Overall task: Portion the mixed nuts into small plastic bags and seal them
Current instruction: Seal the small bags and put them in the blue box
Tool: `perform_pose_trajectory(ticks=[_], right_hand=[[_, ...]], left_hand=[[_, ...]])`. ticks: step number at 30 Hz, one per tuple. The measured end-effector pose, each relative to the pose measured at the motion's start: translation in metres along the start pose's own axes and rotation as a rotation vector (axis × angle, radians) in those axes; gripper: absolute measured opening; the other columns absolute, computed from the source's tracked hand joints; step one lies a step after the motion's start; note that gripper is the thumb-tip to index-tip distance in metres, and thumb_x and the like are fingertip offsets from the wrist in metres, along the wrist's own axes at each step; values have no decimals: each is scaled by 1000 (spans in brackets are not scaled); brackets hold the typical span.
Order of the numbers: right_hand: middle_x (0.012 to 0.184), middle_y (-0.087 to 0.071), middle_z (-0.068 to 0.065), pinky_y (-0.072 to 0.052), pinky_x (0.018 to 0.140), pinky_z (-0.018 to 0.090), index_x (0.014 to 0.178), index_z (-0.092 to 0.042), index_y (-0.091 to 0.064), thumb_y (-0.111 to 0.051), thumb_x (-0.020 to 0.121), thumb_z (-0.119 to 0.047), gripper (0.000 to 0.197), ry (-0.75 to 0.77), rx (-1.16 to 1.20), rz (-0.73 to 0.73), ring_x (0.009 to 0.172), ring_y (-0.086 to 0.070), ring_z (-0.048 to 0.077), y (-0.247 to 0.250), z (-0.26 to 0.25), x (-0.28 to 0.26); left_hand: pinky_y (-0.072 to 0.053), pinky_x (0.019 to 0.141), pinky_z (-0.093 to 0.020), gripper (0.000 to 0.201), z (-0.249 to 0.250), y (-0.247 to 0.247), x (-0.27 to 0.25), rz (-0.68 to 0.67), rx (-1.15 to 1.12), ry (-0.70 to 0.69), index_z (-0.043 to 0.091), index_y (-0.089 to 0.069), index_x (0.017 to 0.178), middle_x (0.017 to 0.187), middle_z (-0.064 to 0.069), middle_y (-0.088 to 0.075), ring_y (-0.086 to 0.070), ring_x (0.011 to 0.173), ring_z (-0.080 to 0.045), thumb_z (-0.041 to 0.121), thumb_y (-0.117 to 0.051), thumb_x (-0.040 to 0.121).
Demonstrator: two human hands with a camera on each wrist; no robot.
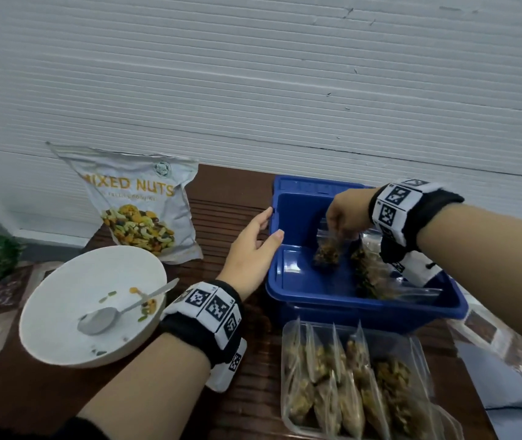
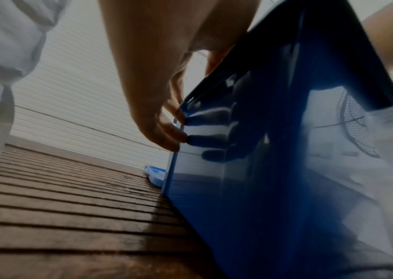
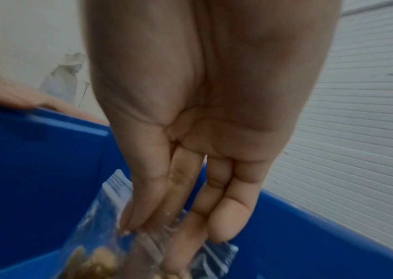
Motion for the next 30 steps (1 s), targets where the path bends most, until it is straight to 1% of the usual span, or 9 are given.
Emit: perform_pose_trajectory(ticks=[5, 9, 14, 17, 19, 21, 25, 28, 30], right_hand=[[95, -67, 6, -42, 62, 26, 95, -13, -72, -60, 82, -3, 21, -27, -115, 132, 84, -61, 24, 0, 3, 1], [85, -53, 6, -29, 46, 22, 98, -11, -67, -56, 89, -12, 15, -81, -241, 208, 59, -45, 21, 3, 0, -4], [73, -38, 2, -39, 58, 28, 91, -10, -55, -52, 94, -13, 5, -141, -332, 197, 56, -39, 17, 4, -3, -10], [82, -56, 7, -40, 55, 27, 94, -7, -63, -54, 90, -11, 10, -111, -248, 250, 63, -49, 21, 9, 1, -18], [93, -67, 9, -45, 62, 30, 92, -8, -68, -60, 88, -13, 10, -68, -142, 293, 76, -56, 24, 15, 2, -27], [92, -67, 5, -47, 67, 29, 92, -12, -70, -68, 86, -19, 10, -29, -10, 320, 80, -58, 19, 21, 1, -42], [74, -63, -6, -46, 57, 20, 92, -16, -70, -71, 85, -25, 11, 26, 242, 333, 66, -60, 10, 19, -3, -81], [71, -58, -12, -52, 66, 29, 91, -16, -70, -70, 85, -26, 12, 33, 317, 350, 65, -59, 6, 8, -7, -111], [72, -53, -15, -45, 64, 23, 91, -17, -69, -70, 86, -27, 11, 36, 312, 390, 64, -50, -1, -1, -10, -132]], left_hand=[[-44, 106, -37, 49, 0, -2, -1, -2, -17, -2, 29, -36, 146, 129, 15, -48, -53, 121, -9, 25, -50, 99], [-45, 104, -35, 50, -2, -2, -1, -3, -21, -2, 29, -36, 147, 138, 9, -48, -56, 116, -6, 26, -51, 99], [-46, 103, -37, 51, -2, 0, -1, -16, 1, 5, 31, -35, 146, 138, 9, -48, -58, 113, -8, 29, -52, 98], [-48, 101, -40, 53, -4, 2, -1, -5, 20, 19, 34, -37, 145, 135, 10, -51, -58, 114, -11, 35, -55, 95], [-49, 99, -39, 53, -4, 4, -3, 16, 29, 26, 33, -40, 144, 131, 10, -55, -59, 111, -8, 39, -56, 94], [-50, 99, -39, 54, -3, 4, -7, 39, 29, 36, 29, -41, 143, 127, 9, -59, -60, 109, -7, 42, -57, 93], [-48, 101, -37, 61, 4, 5, -18, 73, 63, 51, 24, -38, 145, 130, 4, -58, -58, 113, -11, 41, -60, 91], [-42, 100, -26, 59, 20, 3, -29, 94, 164, -7, 20, -39, 144, 134, 5, -52, -50, 121, -10, 34, -62, 92], [-37, 98, -21, 55, 32, 3, -38, 156, 264, -70, 19, -42, 141, 134, 5, -50, -46, 122, -8, 31, -62, 92]])
Point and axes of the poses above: each hand's wrist, its own x-axis towards the middle knuckle, its own y-axis out of the back of the hand, z = x × y, the point moved 6 cm from there along x, towards the middle knuckle
